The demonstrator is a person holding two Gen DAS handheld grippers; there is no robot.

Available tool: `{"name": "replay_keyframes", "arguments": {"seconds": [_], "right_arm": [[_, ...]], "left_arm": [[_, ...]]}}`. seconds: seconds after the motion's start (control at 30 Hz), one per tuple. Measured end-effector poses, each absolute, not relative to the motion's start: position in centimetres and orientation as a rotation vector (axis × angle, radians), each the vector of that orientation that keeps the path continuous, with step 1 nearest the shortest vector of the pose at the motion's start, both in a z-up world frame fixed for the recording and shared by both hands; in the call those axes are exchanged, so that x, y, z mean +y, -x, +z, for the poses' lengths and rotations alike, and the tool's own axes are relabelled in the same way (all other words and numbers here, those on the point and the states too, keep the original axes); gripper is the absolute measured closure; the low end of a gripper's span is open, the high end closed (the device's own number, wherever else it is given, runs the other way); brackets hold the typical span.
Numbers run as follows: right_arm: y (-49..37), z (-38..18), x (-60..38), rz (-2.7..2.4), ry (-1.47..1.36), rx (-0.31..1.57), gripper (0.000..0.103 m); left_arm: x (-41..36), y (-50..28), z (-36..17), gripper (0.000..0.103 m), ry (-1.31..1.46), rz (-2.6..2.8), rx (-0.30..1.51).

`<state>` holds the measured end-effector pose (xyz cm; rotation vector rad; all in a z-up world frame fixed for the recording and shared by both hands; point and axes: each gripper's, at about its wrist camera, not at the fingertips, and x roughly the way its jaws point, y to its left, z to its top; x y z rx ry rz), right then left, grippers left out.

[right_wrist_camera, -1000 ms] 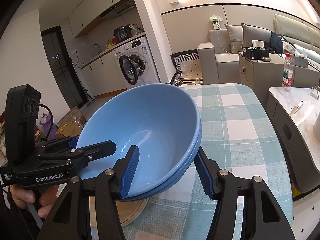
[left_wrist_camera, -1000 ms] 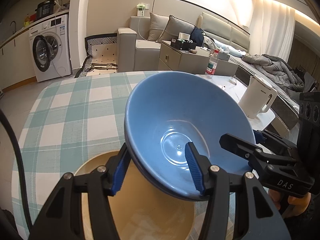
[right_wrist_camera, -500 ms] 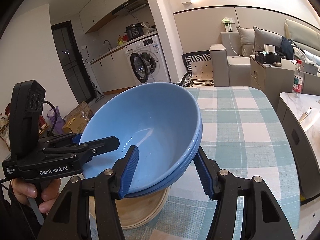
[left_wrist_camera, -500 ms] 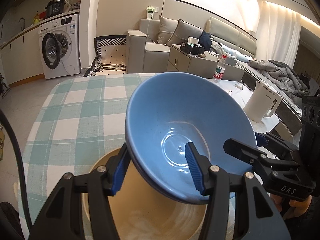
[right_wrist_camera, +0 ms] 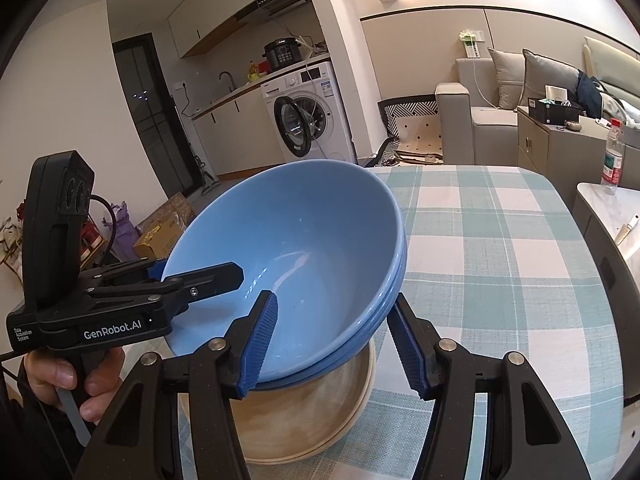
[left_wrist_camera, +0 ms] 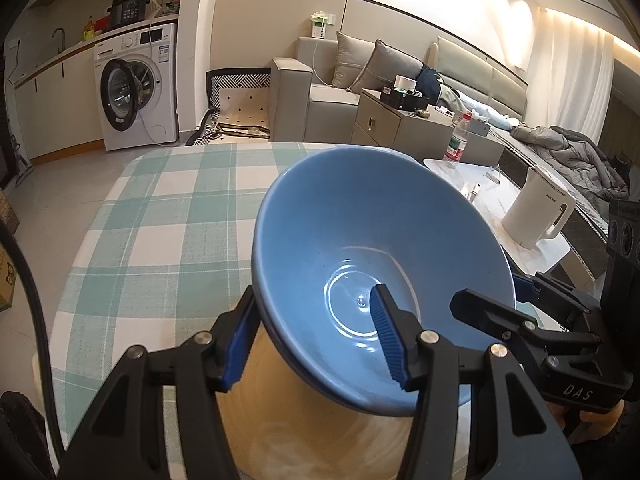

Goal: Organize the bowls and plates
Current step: 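Carry the bowl stack with both tools over the cream plates, then lower the bowl stack onto the cream plates and open both tools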

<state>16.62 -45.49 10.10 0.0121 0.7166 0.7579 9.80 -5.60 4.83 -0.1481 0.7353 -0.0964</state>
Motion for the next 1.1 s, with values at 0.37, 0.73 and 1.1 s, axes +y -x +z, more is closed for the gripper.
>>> {"name": "replay_keyframes", "arguments": {"seconds": [0.37, 0.73, 1.1], "right_arm": [[-16.5, 8.9, -43.8, 0.785, -0.01, 0.748, 0.045], [-16.2, 8.1, -42.4, 0.807, 0.001, 0.782, 0.045], [-16.3, 8.1, -42.4, 0.824, -0.005, 0.786, 0.037]], "left_arm": [[-4.0, -9.2, 4.1, 0.049, 0.161, -0.066, 0.746], [-2.9, -9.0, 3.3, 0.048, 0.164, -0.038, 0.774], [-3.0, -8.8, 3.1, 0.047, 0.154, -0.046, 0.794]]}}
